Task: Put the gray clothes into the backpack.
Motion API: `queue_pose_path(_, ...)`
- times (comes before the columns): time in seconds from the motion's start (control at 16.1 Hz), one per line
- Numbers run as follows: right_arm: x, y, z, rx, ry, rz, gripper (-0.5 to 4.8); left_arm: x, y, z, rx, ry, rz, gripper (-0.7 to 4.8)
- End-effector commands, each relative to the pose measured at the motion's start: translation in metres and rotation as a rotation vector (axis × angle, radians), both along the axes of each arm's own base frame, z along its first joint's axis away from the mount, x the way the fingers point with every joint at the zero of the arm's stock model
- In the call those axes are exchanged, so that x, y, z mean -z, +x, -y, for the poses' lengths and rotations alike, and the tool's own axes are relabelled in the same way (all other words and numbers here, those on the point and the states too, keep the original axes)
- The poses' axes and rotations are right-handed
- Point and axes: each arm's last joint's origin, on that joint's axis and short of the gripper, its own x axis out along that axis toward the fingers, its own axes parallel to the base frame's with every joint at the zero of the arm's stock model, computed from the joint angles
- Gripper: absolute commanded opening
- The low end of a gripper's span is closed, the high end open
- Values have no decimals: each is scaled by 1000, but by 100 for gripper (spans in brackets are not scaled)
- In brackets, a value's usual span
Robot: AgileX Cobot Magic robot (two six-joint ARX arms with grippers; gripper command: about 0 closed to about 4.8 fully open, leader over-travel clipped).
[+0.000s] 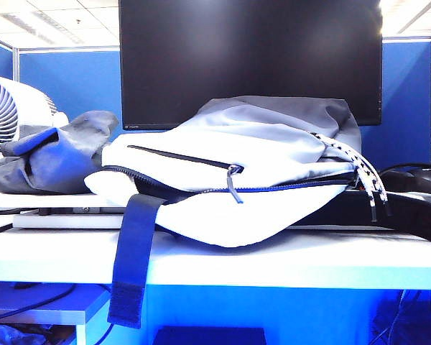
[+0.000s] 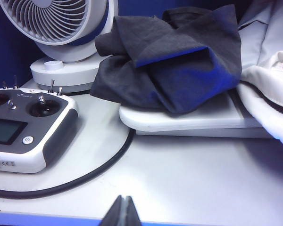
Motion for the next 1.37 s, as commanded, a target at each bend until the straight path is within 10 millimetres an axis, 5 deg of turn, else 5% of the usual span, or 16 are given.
queue_pose_path(0.06,1,0,0,-1,4,15,-2,-2,0,0,0,-1,16,-5)
queue_pose_path(0.37,0,0,0,-9,13,16,-1,-3,0,0,11,-51,33,-5)
queue_pose_path(0.44,-7,0,-3,-102,196,67,-2,-11,0,3,112,-205,103,-5)
queue_pose_path(0.56,-38,-9,-4,-222,442,365,-2,-33,-5,7,299,-562,262,-5)
queue_pose_path(0.68,-74,-26,-1,-196,460,642,-1,-51,-12,7,382,-775,429,-5)
queue_pose_path(0.93,-165,-44,-2,-263,433,741,-1,-79,-28,7,519,-889,633,-3)
queue_pose_path(1.06,-229,-7,-15,-641,284,539,-1,-99,-36,9,584,-848,632,-4)
queue_pose_path(1.18,-251,35,-35,-893,282,301,-2,-105,-35,9,525,-756,545,-4)
queue_pose_path(1.37,-257,82,-84,-1039,318,57,-1,-111,-36,9,468,-672,494,-4)
